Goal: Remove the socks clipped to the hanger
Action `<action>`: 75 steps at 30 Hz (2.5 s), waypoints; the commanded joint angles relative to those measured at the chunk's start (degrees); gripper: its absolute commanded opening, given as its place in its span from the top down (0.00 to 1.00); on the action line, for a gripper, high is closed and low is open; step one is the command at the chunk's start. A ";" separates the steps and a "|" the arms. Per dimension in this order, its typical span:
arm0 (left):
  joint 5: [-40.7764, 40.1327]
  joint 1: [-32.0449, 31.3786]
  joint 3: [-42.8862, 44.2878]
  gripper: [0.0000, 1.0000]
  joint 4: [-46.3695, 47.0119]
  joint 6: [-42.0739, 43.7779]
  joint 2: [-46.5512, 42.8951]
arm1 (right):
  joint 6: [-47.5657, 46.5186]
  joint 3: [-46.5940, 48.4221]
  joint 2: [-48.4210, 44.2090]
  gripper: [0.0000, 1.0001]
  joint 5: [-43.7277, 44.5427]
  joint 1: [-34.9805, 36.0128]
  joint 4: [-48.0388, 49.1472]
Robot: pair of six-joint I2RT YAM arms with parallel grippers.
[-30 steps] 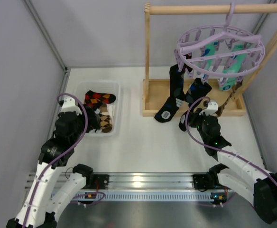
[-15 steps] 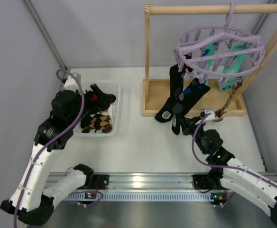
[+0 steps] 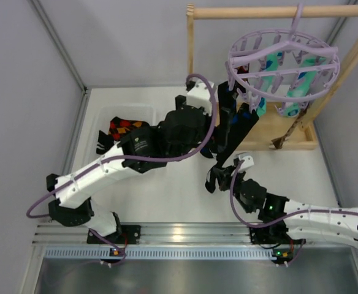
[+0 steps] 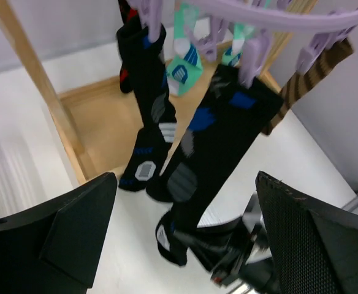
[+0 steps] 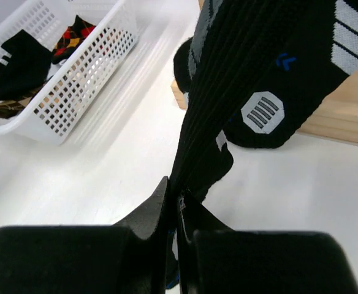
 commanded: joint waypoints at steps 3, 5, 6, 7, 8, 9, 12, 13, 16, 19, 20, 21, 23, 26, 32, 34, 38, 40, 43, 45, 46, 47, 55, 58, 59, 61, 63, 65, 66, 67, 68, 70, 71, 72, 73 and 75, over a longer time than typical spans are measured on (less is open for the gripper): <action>-6.20 -1.56 16.36 0.01 1.89 11.21 10.56 | -1.87 5.75 7.31 1.00 6.98 5.57 6.00; -5.32 -1.56 19.37 0.01 1.80 13.94 13.04 | -2.13 6.81 9.59 1.00 7.16 6.27 6.53; -5.05 -1.56 20.60 0.02 1.89 14.73 14.09 | -2.74 7.86 10.12 1.00 7.24 6.45 6.53; -4.88 -1.56 22.97 0.01 1.97 17.09 16.45 | -2.92 8.39 11.00 1.00 7.33 6.80 6.27; -4.87 -1.56 24.73 0.01 1.97 18.33 17.87 | -3.27 8.92 11.35 1.00 7.51 6.89 6.36; -5.92 -1.56 26.40 0.01 1.89 19.39 19.28 | -3.80 9.71 11.71 1.00 7.60 6.98 6.27; -6.37 -1.39 33.34 0.02 2.06 22.47 25.86 | -4.60 11.03 12.59 1.00 7.68 7.24 6.53; -6.37 -1.30 35.36 0.02 1.98 23.00 27.19 | -4.86 11.29 12.76 1.00 7.60 7.24 6.62; -7.68 -0.77 40.12 0.04 2.32 25.54 30.88 | -5.21 11.82 13.29 1.00 8.30 7.68 6.27; -8.30 0.54 40.74 0.08 2.24 25.03 32.65 | -4.77 12.00 13.38 1.00 8.65 7.86 5.74; -8.13 1.16 40.48 0.10 2.24 24.94 32.91 | -4.60 12.35 13.47 1.00 8.83 8.03 5.31; -7.52 1.42 40.57 0.12 2.24 24.59 33.52 | -4.68 12.52 13.82 1.00 8.91 8.21 5.13; -7.25 2.04 40.74 0.16 2.41 24.23 34.05 | -4.77 13.05 14.43 1.00 9.09 8.47 4.95; -6.37 3.00 40.74 0.17 2.68 23.97 34.58 | -5.21 14.02 16.62 1.00 9.18 8.91 4.86; -4.17 4.59 40.74 0.27 3.38 23.97 35.81 | -5.65 15.16 18.48 1.00 9.27 10.14 5.39; -3.65 4.94 40.74 0.34 3.64 23.97 35.90 | -5.74 15.43 19.18 1.00 9.27 10.23 5.22; -2.07 5.03 40.74 0.36 3.91 23.88 36.25 | -5.74 15.87 19.71 1.00 9.27 10.41 4.86; -1.89 5.03 40.74 0.36 3.91 23.88 36.43 | -5.65 15.95 19.80 1.00 9.35 10.41 4.69; -2.24 5.03 40.74 0.37 4.26 23.88 36.78 | -5.56 16.04 19.71 1.00 9.35 10.41 4.43; -2.76 5.03 40.74 0.42 4.70 23.97 36.78 | -5.56 15.95 19.45 1.00 9.35 10.49 4.25; -2.85 5.03 40.74 0.47 5.13 24.05 36.78 | -5.39 15.87 19.53 1.00 9.35 10.58 4.07; -2.77 5.12 40.74 0.52 5.40 24.14 36.78 | -5.30 15.78 19.45 1.00 9.44 10.58 4.07; -2.76 5.29 40.66 0.91 6.10 23.97 36.69 | -3.19 13.50 18.48 1.00 10.06 11.20 4.34; -2.68 5.29 39.52 0.91 6.11 23.88 35.90 | -1.26 11.30 16.55 1.00 10.41 11.63 4.60; -2.50 5.29 37.95 0.82 6.11 23.88 34.86 | -0.65 10.77 16.02 1.00 10.50 11.81 4.51; -1.72 5.29 36.01 0.69 6.10 21.17 33.80 | -0.38 9.72 13.92 1.00 10.50 11.81 3.72; -1.45 5.29 33.03 0.56 6.02 20.11 31.69 | 0.06 8.84 12.07 1.00 10.41 11.81 1.98; -1.71 5.29 30.74 0.40 6.10 18.44 29.85 | 0.50 8.05 8.65 1.00 10.41 11.81 0.91; -2.06 5.29 27.50 0.32 6.02 17.82 27.58 | 0.68 7.17 6.37 1.00 10.41 11.81 -0.48; -2.24 5.29 25.99 0.29 6.02 16.86 26.25 | 1.03 6.82 5.13 1.00 10.50 11.81 -1.28; -4.15 5.29 23.89 0.26 6.02 16.15 24.93 | 1.29 6.38 3.99 1.00 10.58 11.81 -1.98; -6.01 5.29 17.67 0.09 6.02 14.40 19.92 | 1.47 5.41 0.73 1.00 11.46 11.81 -4.70; -8.28 5.29 15.71 0.04 5.93 13.87 17.99 | 1.56 5.23 -0.32 1.00 11.90 11.72 -5.67; -9.78 5.29 13.61 0.02 5.84 13.34 14.23 | 1.56 4.97 -1.98 1.00 12.51 11.81 -6.64; -11.36 5.29 10.89 0.02 5.75 11.94 11.84 | 1.38 4.97 -2.70 1.00 12.61 11.72 -7.52; -17.14 5.29 2.63 0.02 5.67 10.09 7.18 | 1.03 4.97 -4.63 1.00 13.31 11.72 -9.19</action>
